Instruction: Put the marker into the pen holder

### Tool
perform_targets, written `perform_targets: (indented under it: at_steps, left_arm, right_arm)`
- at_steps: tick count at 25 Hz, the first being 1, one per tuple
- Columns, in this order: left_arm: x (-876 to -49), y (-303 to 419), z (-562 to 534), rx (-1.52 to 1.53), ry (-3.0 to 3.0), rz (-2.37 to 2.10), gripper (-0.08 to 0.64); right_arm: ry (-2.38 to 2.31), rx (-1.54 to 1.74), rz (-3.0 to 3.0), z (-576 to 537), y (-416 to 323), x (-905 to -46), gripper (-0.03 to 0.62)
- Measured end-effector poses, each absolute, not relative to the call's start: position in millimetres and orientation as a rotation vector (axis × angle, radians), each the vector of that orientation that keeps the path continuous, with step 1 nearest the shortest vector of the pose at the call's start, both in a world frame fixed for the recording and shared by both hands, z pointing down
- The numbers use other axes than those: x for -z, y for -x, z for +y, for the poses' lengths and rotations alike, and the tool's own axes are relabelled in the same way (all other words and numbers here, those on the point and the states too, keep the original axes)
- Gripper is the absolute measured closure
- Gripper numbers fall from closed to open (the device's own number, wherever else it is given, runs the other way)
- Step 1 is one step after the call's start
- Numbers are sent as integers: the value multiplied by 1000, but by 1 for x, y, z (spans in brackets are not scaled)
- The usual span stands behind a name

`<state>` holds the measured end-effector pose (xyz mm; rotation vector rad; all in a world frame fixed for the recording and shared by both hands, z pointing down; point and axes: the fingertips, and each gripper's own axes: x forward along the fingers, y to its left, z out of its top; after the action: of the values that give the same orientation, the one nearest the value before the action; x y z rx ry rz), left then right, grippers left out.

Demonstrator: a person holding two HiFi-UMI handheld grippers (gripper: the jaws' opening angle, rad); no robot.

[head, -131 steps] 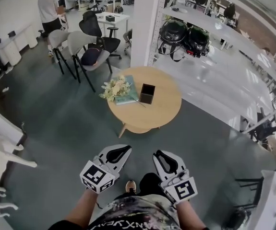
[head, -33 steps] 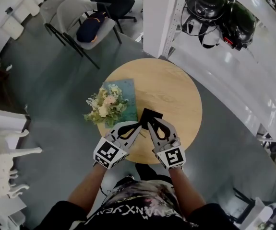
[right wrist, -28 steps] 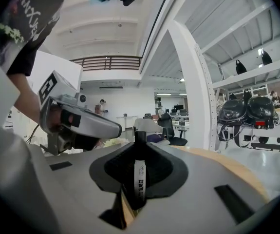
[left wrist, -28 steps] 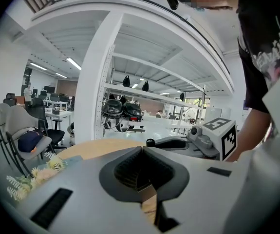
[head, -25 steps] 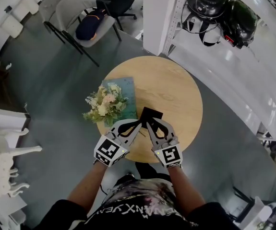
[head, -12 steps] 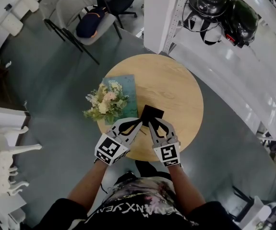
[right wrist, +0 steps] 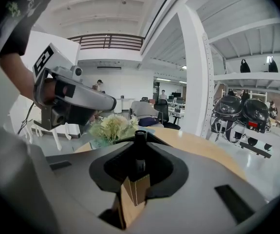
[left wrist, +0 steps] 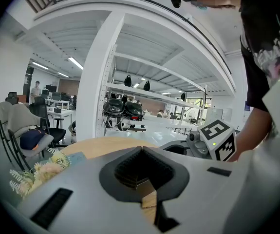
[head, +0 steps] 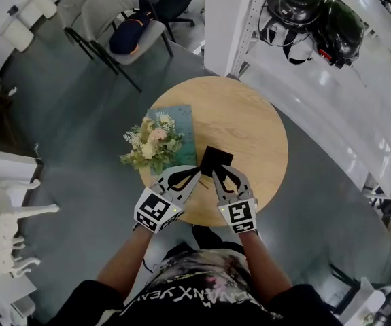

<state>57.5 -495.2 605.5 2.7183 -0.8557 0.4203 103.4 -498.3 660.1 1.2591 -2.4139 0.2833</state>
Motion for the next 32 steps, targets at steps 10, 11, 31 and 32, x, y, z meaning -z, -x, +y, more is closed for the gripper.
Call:
perform_targets:
  at_steps: [10, 11, 31, 32]
  left_arm:
    - [-600, -60, -485, -415, -2734, -840, 538]
    - [-600, -59, -483, -415, -2736, -841, 538]
    - [-521, -19, -393, -266, -2769, -878, 538]
    - [-513, -15, -382, -259, -2780, -878, 538]
  right_arm:
    - [-1272, -319, -2417, -490, -104, -657, 503]
    - [-1274, -320, -2419, -489, -104, -656, 494]
    - [-1366, 29, -2640, -398, -75, -502, 474]
    - [-1376, 42, -2653, -386, -72, -492, 474]
